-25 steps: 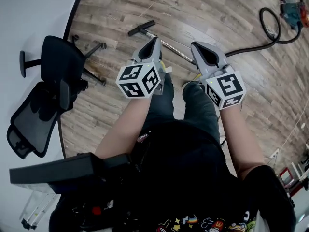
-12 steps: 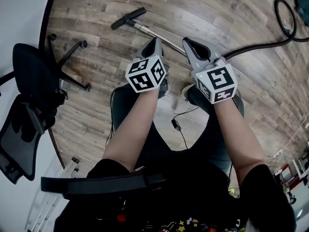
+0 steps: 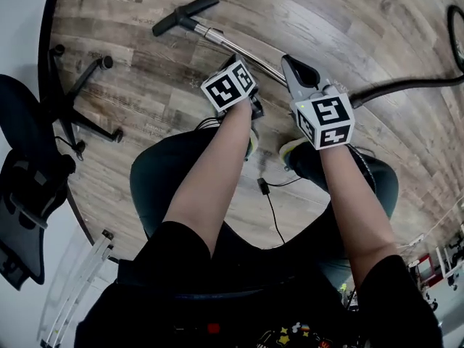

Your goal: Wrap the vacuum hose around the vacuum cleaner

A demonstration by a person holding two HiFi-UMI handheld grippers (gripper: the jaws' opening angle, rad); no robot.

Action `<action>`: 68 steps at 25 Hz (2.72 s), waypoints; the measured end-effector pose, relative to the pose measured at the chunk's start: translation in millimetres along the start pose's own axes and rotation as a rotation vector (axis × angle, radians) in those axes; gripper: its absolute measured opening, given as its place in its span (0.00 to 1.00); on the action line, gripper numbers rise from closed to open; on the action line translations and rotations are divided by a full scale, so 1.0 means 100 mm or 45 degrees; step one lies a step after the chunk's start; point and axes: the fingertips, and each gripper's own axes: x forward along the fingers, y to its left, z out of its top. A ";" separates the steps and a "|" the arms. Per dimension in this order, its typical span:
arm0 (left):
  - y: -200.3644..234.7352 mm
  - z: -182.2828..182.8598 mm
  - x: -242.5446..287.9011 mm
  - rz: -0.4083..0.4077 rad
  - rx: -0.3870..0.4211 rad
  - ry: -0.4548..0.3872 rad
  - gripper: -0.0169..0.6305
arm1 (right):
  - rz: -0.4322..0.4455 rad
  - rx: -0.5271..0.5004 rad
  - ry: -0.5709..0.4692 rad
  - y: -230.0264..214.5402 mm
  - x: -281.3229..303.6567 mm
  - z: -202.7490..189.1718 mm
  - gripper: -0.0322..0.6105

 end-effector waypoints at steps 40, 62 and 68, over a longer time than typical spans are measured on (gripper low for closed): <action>-1.21 0.32 -0.72 -0.005 -0.146 -0.135 0.26 | -0.045 0.155 0.037 -0.29 -1.31 0.39 0.09; -5.82 2.01 -5.42 -0.558 0.878 -0.611 0.26 | -0.565 0.198 -0.773 -0.50 -5.31 4.29 0.09; -7.09 1.77 -6.16 -0.655 1.094 -0.757 0.26 | -0.731 0.236 -0.957 -1.04 -6.58 4.52 0.09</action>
